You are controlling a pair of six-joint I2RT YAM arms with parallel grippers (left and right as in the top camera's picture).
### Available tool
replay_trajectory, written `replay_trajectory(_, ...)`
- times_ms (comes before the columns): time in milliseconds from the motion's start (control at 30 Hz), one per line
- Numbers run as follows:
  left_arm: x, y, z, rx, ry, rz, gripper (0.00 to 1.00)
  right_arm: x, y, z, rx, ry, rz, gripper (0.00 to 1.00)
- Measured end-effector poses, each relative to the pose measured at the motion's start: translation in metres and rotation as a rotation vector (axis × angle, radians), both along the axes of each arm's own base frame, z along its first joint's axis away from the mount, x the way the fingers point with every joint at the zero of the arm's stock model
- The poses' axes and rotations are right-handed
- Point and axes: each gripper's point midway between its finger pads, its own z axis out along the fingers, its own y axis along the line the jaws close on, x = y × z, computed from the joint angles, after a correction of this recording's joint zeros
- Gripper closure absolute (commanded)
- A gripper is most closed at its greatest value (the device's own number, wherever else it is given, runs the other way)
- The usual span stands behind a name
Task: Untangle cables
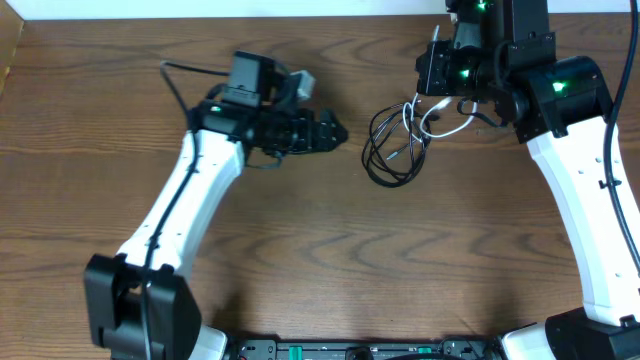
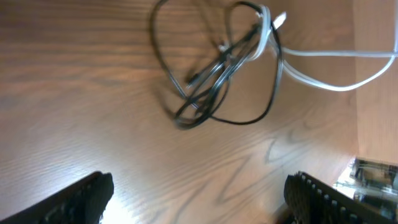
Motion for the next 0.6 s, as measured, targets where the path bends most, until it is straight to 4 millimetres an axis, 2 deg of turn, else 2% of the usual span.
replay_trajectory(233,0.009,-0.05,-0.028,-0.021,-0.057,-0.119,0.08,-0.006,-0.001,-0.006,-0.008,0.033,0.002,0.99)
replay_trajectory(433,0.032,-0.069,-0.052,-0.039,-0.12,-0.143,0.09,-0.007,-0.002,-0.007,-0.011,0.04,0.002,0.99)
replay_trajectory(600,0.048,-0.085,-0.084,-0.047,-0.152,-0.159,0.18,-0.007,-0.002,-0.007,-0.011,0.042,0.002,0.99)
